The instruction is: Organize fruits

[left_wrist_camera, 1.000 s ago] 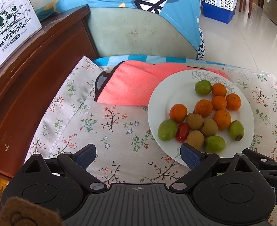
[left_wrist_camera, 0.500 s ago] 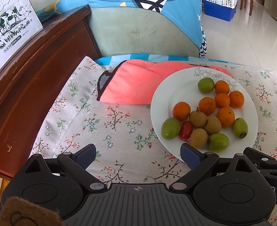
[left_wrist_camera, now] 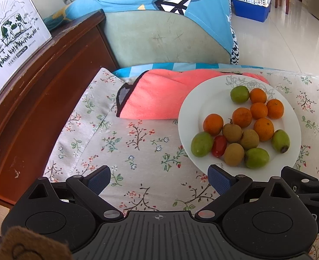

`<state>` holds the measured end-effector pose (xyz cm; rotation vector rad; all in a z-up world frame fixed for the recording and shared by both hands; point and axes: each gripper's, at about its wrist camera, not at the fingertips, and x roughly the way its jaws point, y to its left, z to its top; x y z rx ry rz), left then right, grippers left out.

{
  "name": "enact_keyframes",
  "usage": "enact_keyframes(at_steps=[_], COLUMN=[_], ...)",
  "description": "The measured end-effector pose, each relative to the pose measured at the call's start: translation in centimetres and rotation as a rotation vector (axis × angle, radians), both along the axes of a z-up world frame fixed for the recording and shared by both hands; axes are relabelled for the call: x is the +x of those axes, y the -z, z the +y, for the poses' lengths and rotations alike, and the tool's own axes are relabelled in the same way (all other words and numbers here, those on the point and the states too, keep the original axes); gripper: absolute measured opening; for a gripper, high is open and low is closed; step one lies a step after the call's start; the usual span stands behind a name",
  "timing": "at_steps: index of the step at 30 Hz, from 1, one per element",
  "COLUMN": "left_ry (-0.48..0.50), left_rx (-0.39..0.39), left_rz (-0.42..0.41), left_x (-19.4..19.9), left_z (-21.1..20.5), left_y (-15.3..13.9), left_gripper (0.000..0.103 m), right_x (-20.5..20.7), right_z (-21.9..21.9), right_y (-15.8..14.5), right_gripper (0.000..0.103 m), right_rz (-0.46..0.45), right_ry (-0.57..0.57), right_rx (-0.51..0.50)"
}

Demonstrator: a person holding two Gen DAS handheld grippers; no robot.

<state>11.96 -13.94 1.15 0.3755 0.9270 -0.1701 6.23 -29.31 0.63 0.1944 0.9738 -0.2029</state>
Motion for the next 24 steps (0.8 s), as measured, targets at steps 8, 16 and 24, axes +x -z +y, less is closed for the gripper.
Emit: enact_keyframes(at_steps=[8,16,24], left_ry=[0.015,0.012,0.008], left_rx=[0.018,0.043,0.051], left_rz=[-0.012,-0.006,0.008], left_x=[-0.9,-2.8,-5.4], left_z=[0.8,2.7,4.8], left_y=[0.2,0.8,1.7], left_gripper=[0.097,0.096,0.096], right_x=[-0.4,-1.8,-4.3], right_z=[1.1,3.1,5.0], right_y=[0.4,1.3,2.5], right_gripper=[0.102,0.102,0.102], right_rz=[0.000,0.007,0.001], right_ry=[-0.034,-0.083,-0.109], right_rx=[-0.032,-0.055,-0.029])
